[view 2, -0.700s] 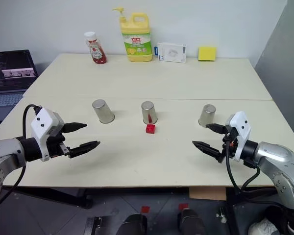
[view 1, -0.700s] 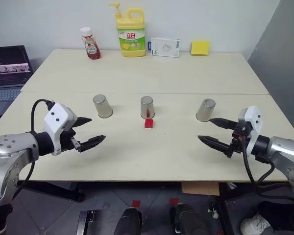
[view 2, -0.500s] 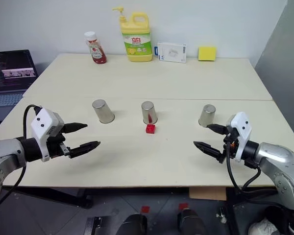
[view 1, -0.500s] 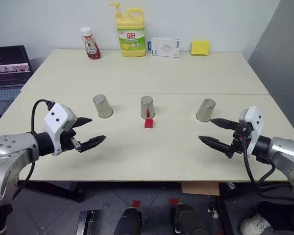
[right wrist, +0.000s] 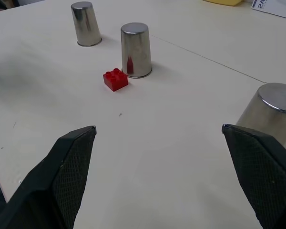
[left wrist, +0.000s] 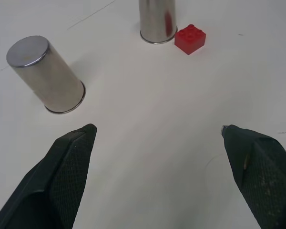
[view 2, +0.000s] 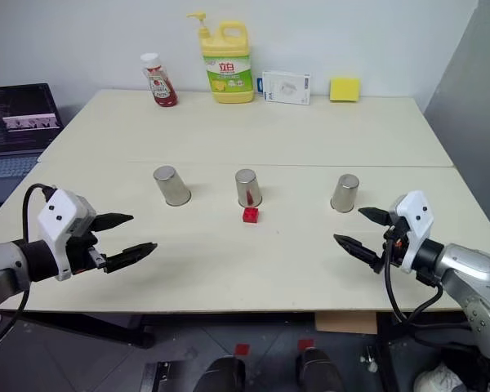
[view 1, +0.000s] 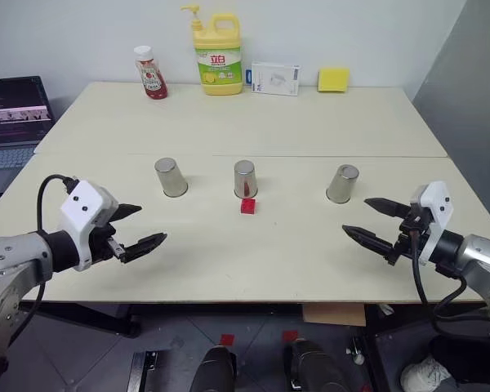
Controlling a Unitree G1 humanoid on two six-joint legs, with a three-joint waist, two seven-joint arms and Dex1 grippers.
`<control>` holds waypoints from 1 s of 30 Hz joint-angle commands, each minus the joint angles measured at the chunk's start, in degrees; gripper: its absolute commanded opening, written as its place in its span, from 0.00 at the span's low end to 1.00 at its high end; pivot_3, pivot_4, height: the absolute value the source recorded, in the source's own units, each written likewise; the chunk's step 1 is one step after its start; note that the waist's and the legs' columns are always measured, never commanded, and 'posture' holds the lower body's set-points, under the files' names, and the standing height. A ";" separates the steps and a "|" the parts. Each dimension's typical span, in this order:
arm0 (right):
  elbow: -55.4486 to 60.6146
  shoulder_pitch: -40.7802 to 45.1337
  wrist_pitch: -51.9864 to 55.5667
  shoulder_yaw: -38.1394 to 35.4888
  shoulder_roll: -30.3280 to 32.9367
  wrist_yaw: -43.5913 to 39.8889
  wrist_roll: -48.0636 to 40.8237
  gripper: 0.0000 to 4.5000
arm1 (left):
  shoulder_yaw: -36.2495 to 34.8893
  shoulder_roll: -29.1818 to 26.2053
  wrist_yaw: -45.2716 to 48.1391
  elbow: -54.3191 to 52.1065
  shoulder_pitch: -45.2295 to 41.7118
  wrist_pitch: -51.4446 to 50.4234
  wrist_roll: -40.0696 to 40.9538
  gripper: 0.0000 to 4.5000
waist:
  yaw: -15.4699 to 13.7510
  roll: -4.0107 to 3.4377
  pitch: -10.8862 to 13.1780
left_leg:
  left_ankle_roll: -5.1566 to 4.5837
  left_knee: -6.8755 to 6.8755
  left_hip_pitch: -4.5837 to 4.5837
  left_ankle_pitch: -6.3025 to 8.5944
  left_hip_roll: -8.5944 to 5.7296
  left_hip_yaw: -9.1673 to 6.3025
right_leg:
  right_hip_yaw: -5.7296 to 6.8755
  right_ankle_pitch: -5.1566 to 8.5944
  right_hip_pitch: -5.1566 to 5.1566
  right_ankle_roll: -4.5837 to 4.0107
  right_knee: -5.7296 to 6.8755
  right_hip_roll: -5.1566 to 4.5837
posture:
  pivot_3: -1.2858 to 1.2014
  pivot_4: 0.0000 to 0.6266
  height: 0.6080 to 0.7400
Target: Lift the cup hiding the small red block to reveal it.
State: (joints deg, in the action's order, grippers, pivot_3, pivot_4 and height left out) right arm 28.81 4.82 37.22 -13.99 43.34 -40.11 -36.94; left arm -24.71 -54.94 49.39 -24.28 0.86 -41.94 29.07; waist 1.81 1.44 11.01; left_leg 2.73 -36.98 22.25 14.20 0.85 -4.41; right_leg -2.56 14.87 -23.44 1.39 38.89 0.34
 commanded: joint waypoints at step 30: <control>1.21 2.21 0.26 0.10 0.87 -2.03 -1.03 1.00 | -4.66 0.33 -0.60 -1.73 2.45 -0.70 0.91 0.99 | 0.00 0.00 0.00 | 0.00 0.01 -0.01 0.00 0.01 0.02 | -0.01 0.01 0.00 -0.02 -0.01 0.00 | 0.52 0.24 1.00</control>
State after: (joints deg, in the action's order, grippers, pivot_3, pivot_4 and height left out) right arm 29.48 5.83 38.51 -13.29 43.71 -41.35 -37.69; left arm -26.94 -54.53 49.18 -24.36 3.32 -43.39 29.43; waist 1.81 1.44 11.01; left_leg 2.73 -36.98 22.24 14.20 0.86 -4.40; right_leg -2.56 14.88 -23.44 1.37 38.88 0.34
